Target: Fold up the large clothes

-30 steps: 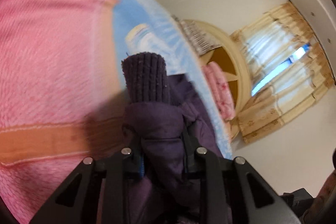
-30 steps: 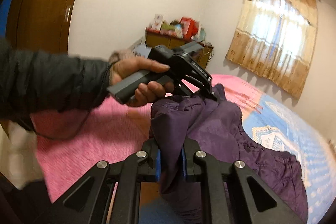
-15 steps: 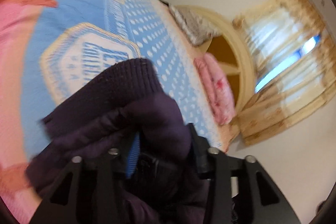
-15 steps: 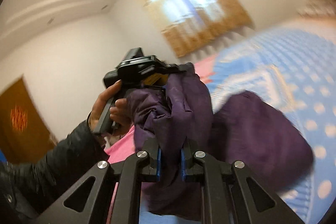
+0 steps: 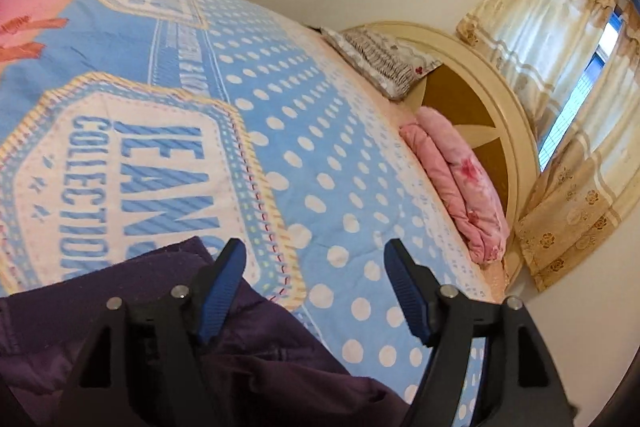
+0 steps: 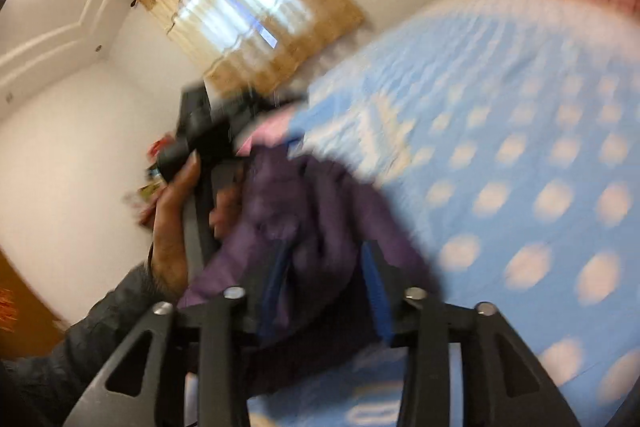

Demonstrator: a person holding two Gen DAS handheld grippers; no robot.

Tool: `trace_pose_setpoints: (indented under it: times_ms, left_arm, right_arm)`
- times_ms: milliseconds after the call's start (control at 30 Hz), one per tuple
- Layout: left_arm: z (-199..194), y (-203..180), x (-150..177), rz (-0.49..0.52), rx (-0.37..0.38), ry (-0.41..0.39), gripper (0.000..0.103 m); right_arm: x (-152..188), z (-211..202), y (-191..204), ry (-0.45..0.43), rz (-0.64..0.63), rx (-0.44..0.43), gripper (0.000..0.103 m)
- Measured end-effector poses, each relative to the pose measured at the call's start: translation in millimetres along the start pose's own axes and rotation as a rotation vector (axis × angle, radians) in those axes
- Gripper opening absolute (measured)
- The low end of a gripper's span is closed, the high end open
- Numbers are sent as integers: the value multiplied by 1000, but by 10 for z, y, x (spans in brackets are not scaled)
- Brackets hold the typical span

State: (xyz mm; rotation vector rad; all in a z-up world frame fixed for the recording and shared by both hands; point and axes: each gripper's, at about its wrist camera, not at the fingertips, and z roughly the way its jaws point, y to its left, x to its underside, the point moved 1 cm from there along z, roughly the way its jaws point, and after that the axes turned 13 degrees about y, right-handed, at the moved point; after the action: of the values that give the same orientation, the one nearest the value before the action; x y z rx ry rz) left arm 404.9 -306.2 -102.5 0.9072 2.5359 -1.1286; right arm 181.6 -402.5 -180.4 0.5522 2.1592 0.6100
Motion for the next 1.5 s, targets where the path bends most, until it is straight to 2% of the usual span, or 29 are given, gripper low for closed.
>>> trace_pose_setpoints:
  times_ms: [33,100,167,233,300,333,400,500,600,633,667,700,733,800,833,933,1000,1033,1100,1167,1233,1300,1367,1500]
  left_arm:
    - [82,30,-21,-8,-2,27,74]
    - [216,51,-27,-30,-16,73,74]
    - [295,76,-18,-40,-5,97,74]
    - [346,98,-5,-50,-14,114,74]
    - [348,100,-1,-56,-11,132,75]
    - [315,104,-2,-62,-5,137,75]
    - [141,123,-34,-79,-6,112,75]
    - [-409,87,38,-62,23,10,76]
    - [-931,-47,310,-38,-30,-72,80]
    - [-1068,-87,436,-49,-51,-107,83]
    - [-1198,-119,621,-66,-56,-167,97]
    - [-1248,-121,750,-89,-60,-211,103]
    - [-1277,-116,933,-132,-72,-265,103]
    - [-1165,-100,1101,-158,-81,-266,103]
    - [-1078,-91,1172,-174,-139,-248,103]
    - [-1044,-150,1218,-174,-247,-241,102]
    - [-1107,-238,1238,-160,-339,-268,103]
    - [-1057,-254,1229,-152,-390,-253,103]
    - [-880,-208,1200,-164,-427,-209,103]
    - [-757,-207,1165,-171,-465,-219,103]
    - [-712,-234,1136,-176,-465,-258,103]
    - [-667,-226,1089,-179,-429,-279,103]
    - [-609,-237,1092,-179,-423,-279,103]
    - [-454,-327,1093,-132,-476,-277,103]
  right_arm:
    - [-118,-73,20,-29,-23,22,43]
    - [-273,-144,53,-36,-54,6,43]
    - [-459,-34,168,15,-105,-25,43]
    - [-592,219,236,107,-140,-40,43]
    - [-583,576,263,262,-159,-37,43]
    - [-589,737,220,304,-158,-11,43]
    - [-576,922,151,352,-176,-15,45]
    - [-574,914,90,337,-180,-6,46]
    - [-584,954,65,315,-165,7,52]
    - [-610,938,28,301,-153,12,54]
    - [-632,932,11,290,-151,15,54]
    - [-668,922,1,282,-145,17,54]
    - [-730,897,-2,276,-130,10,54]
    - [-835,913,22,278,-125,-4,56]
    - [-922,938,70,300,-146,-20,56]
    - [-1060,1127,194,390,-235,-5,58]
    - [-1123,1141,340,399,-324,10,58]
    - [-1145,1138,389,404,-349,20,58]
    - [-1206,1153,450,424,-371,15,58]
    - [-1259,1130,460,413,-375,27,58]
    - [-1286,1084,432,410,-360,14,58]
    - [-1331,1058,363,399,-335,13,58]
    - [-1403,1036,298,395,-310,7,58]
    - [-1586,1039,290,375,-273,-25,58]
